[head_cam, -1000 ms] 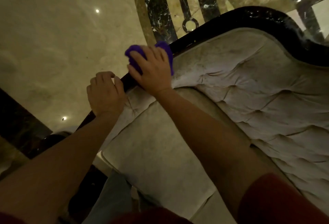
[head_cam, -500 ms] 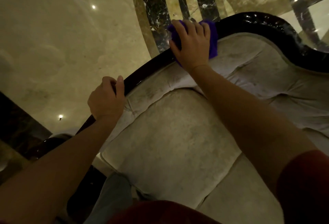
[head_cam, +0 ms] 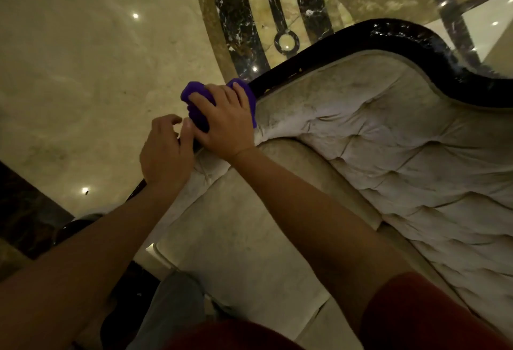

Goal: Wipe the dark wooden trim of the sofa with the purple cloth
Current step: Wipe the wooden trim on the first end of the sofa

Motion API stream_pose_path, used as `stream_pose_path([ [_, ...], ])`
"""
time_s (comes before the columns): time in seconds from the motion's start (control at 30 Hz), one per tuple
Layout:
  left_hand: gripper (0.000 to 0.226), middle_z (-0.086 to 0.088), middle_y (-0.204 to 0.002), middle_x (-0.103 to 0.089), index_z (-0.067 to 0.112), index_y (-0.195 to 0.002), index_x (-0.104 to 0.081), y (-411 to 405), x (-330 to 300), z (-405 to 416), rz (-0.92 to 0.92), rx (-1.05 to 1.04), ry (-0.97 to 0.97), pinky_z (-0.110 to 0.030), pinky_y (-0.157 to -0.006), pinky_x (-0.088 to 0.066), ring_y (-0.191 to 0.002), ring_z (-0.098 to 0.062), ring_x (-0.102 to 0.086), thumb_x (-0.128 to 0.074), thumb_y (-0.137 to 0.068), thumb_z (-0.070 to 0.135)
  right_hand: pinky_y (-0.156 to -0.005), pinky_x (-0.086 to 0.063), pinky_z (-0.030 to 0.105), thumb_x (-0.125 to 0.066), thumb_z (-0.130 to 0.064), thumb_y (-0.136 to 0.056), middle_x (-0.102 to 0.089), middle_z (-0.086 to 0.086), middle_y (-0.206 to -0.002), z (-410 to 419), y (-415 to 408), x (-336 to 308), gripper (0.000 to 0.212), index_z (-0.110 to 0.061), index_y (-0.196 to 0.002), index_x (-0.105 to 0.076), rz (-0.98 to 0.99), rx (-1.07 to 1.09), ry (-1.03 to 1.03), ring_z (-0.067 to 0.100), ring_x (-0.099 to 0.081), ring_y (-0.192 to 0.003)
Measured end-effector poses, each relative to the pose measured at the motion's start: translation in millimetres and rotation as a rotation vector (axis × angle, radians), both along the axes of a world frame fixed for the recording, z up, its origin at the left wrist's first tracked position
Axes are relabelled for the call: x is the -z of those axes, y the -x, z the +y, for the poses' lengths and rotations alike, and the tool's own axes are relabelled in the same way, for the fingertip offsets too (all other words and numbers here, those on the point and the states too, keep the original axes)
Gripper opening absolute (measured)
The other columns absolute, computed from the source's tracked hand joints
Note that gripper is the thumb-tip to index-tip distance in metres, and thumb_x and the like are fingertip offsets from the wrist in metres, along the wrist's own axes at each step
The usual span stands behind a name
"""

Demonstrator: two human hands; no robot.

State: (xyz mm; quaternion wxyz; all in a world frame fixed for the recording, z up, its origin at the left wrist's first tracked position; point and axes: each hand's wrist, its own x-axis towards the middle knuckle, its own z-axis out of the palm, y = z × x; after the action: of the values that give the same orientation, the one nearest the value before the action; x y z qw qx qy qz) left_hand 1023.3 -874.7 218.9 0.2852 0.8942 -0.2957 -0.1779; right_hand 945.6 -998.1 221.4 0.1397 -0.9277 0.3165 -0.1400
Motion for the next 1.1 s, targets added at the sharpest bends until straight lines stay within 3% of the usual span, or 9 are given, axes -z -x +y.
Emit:
stream_pose_path([
  [0.13, 0.056, -0.016, -0.106, -0.061, 0.005, -0.109, -0.058, -0.6, -2.8, -16.2, -0.213, 0.377, -0.098, -0.046, -0.074, -0.044, -0.092, -0.036, -0.057, -0.033, -0.105, 0.055, -0.118, -0.031, 0.056, -0.067, -0.045, -0.092, -0.069, 0.014, -0.122, -58.5, 18.0, -3.8, 0.038, -0.019, -0.119, -0.073, 0.007, 0.073, 0.106, 0.037, -0.063, -0.114],
  [0.27, 0.052, -0.017, -0.134, -0.058, 0.008, -0.125, -0.056, -3.5, -0.8, -62.4, -0.277, 0.536, -0.157, -0.051, -0.101, -0.041, -0.125, -0.037, -0.052, -0.036, -0.103, 0.051, -0.117, -0.031, 0.055, -0.056, -0.049, -0.096, -0.068, 0.014, -0.121, -126.7, 38.3, -20.5, 0.040, -0.020, -0.120, -0.071, 0.162, 0.101, 0.204, 0.037, -0.061, -0.114],
  [0.37, 0.050, -0.016, -0.126, -0.062, 0.009, -0.126, -0.055, 10.7, -1.6, -115.7, -0.288, 0.620, -0.087, -0.048, -0.099, -0.041, -0.118, -0.034, -0.055, -0.038, -0.104, 0.051, -0.117, -0.031, 0.053, -0.048, -0.054, -0.097, -0.068, 0.012, -0.121, -163.1, 48.4, -36.7, 0.045, -0.022, -0.122, -0.067, 0.304, 0.135, 0.284, 0.035, -0.059, -0.117],
  [0.5, 0.055, -0.014, -0.127, -0.064, 0.010, -0.131, -0.054, 45.0, 0.1, -191.4, -0.280, 0.606, -0.028, -0.044, -0.098, -0.041, -0.117, -0.032, -0.057, -0.041, -0.104, 0.056, -0.113, -0.034, 0.050, -0.042, -0.055, -0.097, -0.067, 0.012, -0.124, -200.1, 65.5, -56.2, 0.049, -0.023, -0.126, -0.064, 0.388, 0.192, 0.358, 0.035, -0.058, -0.117],
  [0.63, 0.062, -0.019, -0.120, -0.065, 0.005, -0.129, -0.054, 59.5, 1.7, -229.8, -0.345, 0.597, 0.030, -0.049, -0.092, -0.046, -0.111, -0.037, -0.059, -0.035, -0.105, 0.059, -0.104, -0.040, 0.046, -0.046, -0.056, -0.097, -0.066, 0.009, -0.125, -230.9, 86.9, -76.7, 0.049, -0.025, -0.130, -0.062, 0.373, 0.292, 0.376, 0.033, -0.060, -0.114],
  [0.77, 0.061, -0.020, -0.115, -0.066, 0.006, -0.126, -0.056, 61.0, 6.6, -243.8, -0.356, 0.588, 0.099, -0.049, -0.087, -0.049, -0.103, -0.039, -0.061, -0.031, -0.105, 0.057, -0.091, -0.051, 0.042, -0.049, -0.060, -0.095, -0.068, 0.009, -0.116, -263.2, 102.8, -98.9, 0.051, -0.023, -0.129, -0.061, 0.353, 0.383, 0.218, 0.031, -0.065, -0.103],
  [0.87, 0.054, -0.017, -0.114, -0.067, 0.011, -0.129, -0.056, 68.9, -4.2, -269.7, -0.232, 0.585, 0.171, -0.047, -0.080, -0.050, -0.098, -0.038, -0.063, -0.035, -0.105, 0.054, -0.084, -0.056, 0.043, -0.054, -0.057, -0.094, -0.069, 0.006, -0.112, -275.9, 111.0, -104.9, 0.048, -0.024, -0.128, -0.063, 0.304, 0.420, 0.118, 0.028, -0.066, -0.098],
  [1.0, 0.049, -0.015, -0.114, -0.067, 0.013, -0.127, -0.058, 91.5, -23.3, -309.4, -0.206, 0.599, 0.279, -0.048, -0.083, -0.048, -0.099, -0.036, -0.062, -0.033, -0.106, 0.049, -0.084, -0.053, 0.039, -0.052, -0.050, -0.098, -0.067, 0.008, -0.124, -272.1, 132.8, -98.3, 0.052, -0.027, -0.145, -0.053, 0.130, 0.516, 0.175, 0.028, -0.065, -0.105],
  [1.1, 0.048, -0.015, -0.104, -0.070, 0.013, -0.120, -0.063, 101.4, -23.7, -316.5, -0.236, 0.474, 0.333, -0.045, -0.077, -0.047, -0.093, -0.035, -0.064, -0.031, -0.108, 0.046, -0.091, -0.050, 0.042, -0.053, -0.046, -0.099, -0.060, 0.011, -0.139, -272.8, 159.7, -93.9, 0.055, -0.027, -0.150, -0.049, 0.037, 0.581, 0.201, 0.030, -0.063, -0.115],
])
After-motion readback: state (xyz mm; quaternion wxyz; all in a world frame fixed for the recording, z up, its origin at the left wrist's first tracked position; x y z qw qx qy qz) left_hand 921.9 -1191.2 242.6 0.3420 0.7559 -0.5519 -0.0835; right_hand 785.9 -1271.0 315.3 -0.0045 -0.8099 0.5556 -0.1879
